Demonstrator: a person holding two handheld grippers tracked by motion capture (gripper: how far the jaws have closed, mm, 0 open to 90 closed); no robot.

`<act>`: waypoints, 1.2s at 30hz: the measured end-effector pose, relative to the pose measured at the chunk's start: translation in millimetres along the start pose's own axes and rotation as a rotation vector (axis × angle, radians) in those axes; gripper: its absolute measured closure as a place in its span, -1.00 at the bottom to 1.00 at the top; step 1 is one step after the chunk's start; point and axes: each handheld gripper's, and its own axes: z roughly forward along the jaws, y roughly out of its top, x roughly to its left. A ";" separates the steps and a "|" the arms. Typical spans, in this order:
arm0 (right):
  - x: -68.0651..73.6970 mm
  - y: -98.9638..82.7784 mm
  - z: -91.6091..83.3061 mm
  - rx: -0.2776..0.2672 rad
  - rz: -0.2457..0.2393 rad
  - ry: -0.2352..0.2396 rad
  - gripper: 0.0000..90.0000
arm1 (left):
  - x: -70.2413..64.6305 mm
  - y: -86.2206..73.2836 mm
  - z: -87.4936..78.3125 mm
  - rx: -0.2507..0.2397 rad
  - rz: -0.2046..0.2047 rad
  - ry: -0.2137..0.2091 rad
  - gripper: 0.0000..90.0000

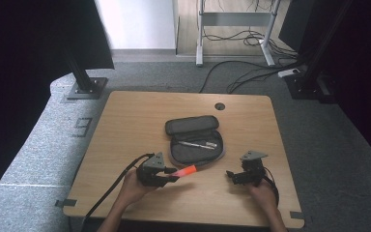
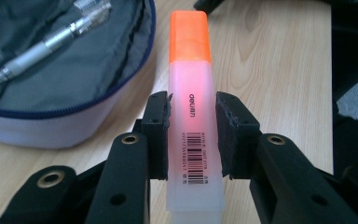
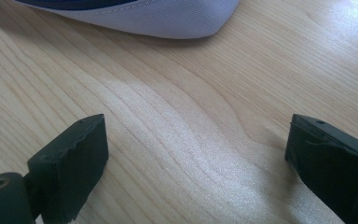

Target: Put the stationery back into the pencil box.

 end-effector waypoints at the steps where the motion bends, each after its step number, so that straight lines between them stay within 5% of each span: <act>1: 0.0 0.0 0.0 0.000 0.000 0.000 -0.87 | 1.0 0.9 -0.8 -0.007 -0.001 0.006 0.48; 11: 0.0 0.0 0.0 0.000 0.000 -0.001 -0.87 | 16.1 13.1 -0.9 -0.036 -0.029 0.014 0.48; 27: 0.0 0.0 -0.1 0.000 0.000 -0.001 -0.87 | 35.9 42.3 11.6 -0.007 -0.026 0.062 0.48; 36: 0.1 0.1 0.0 0.000 0.001 -0.001 -0.87 | 47.9 54.2 21.3 -0.007 -0.038 0.051 0.48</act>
